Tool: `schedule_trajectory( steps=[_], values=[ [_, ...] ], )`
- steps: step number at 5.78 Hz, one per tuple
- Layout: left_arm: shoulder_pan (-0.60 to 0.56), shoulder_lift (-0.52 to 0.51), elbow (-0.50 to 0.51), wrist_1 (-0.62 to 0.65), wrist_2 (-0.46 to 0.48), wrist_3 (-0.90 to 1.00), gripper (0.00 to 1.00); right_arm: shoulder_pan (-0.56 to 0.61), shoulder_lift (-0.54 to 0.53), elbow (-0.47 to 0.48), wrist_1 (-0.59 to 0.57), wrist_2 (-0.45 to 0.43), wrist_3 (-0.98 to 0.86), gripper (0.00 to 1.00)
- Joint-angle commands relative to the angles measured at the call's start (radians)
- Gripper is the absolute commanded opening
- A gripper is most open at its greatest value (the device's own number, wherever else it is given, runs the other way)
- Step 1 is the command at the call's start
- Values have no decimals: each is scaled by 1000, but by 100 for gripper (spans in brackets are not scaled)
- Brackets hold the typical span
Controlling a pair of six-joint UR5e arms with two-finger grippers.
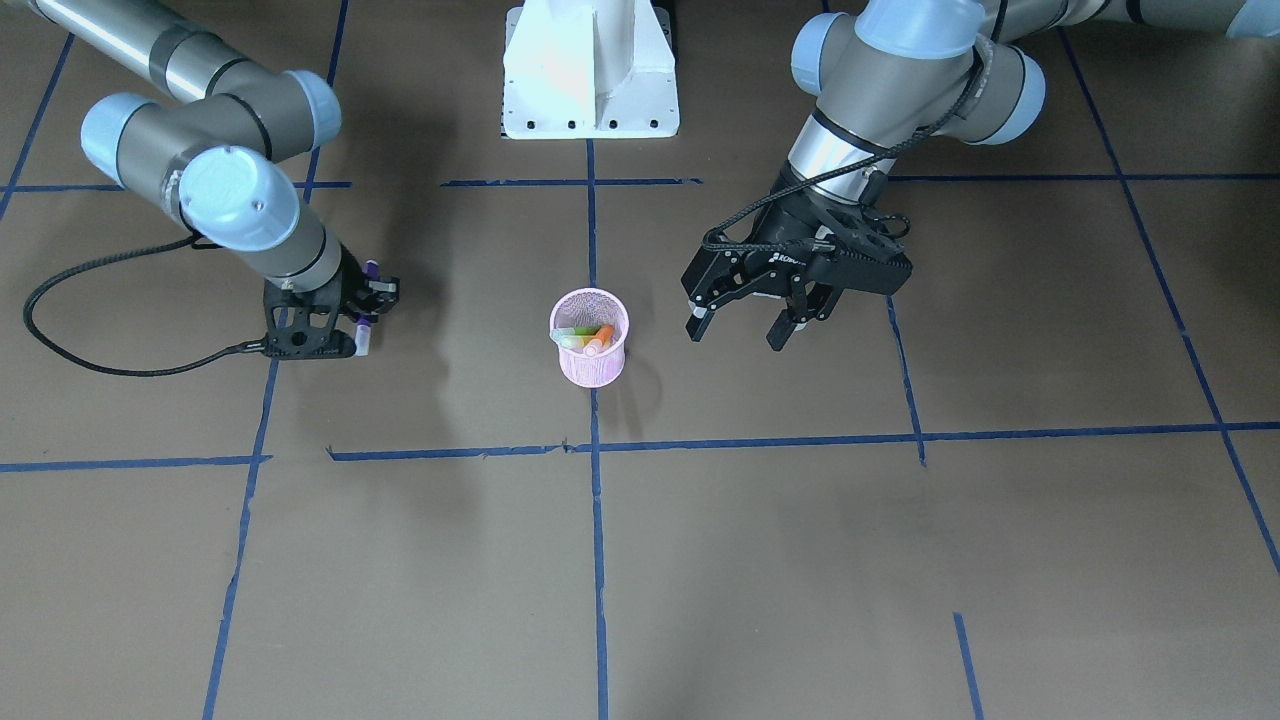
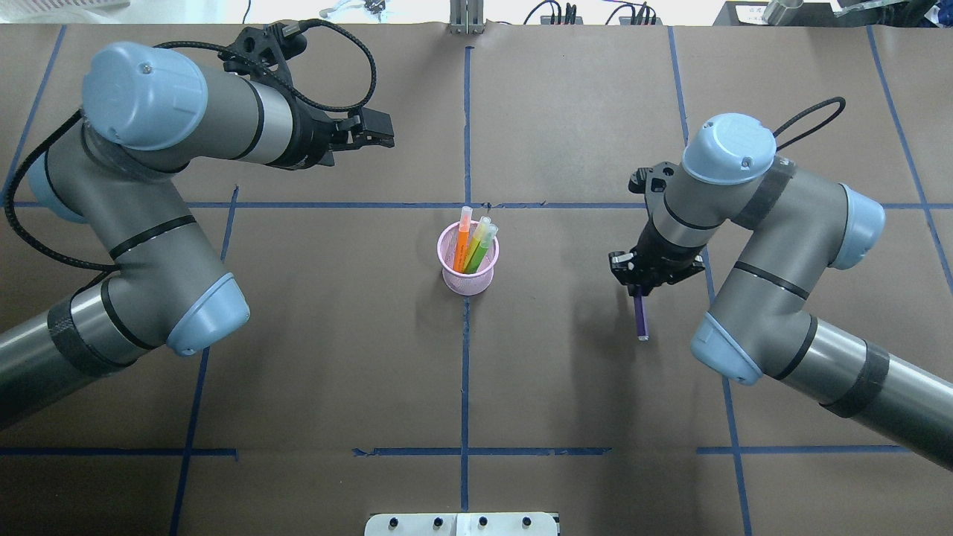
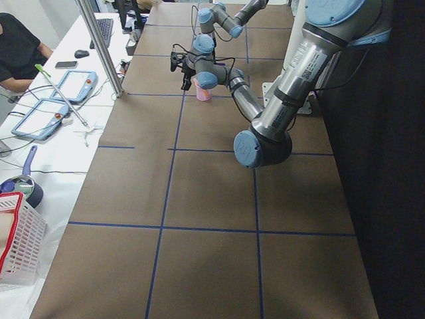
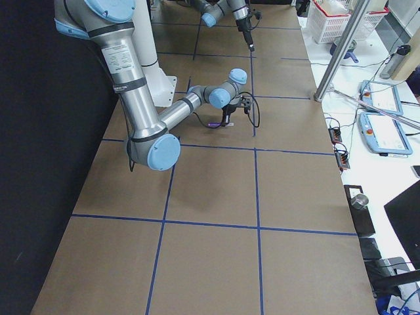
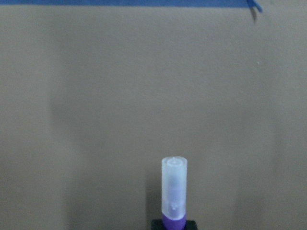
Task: Collect pens into pen holder
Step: 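Carry the purple marker with the right gripper over the pink cup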
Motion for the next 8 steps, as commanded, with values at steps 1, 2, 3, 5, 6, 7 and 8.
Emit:
schedule_trajectory(
  steps=[1, 2, 3, 5, 6, 7, 8],
  values=[
    [0, -1, -7, -1, 40, 0, 99, -2, 101, 89, 9, -65, -6, 0],
    [-1, 0, -15, 0, 40, 0, 99, -5, 165, 116, 9, -151, 3, 0],
    [-1, 2, -15, -1, 40, 0, 99, -31, 186, 153, 41, -258, 5, 0],
    [-1, 14, -17, -1, 40, 2, 99, -164, 172, 146, 275, -573, 106, 0],
    [-1, 15, -24, -3, 40, 3, 99, -203, 175, 146, 297, -689, 108, 0],
    [-1, 20, -24, -3, 41, 3, 99, -287, 175, 140, 340, -868, 109, 0],
    [-1, 21, -24, -4, 49, 3, 99, -341, 175, 112, 386, -1014, 120, 0]
  ],
)
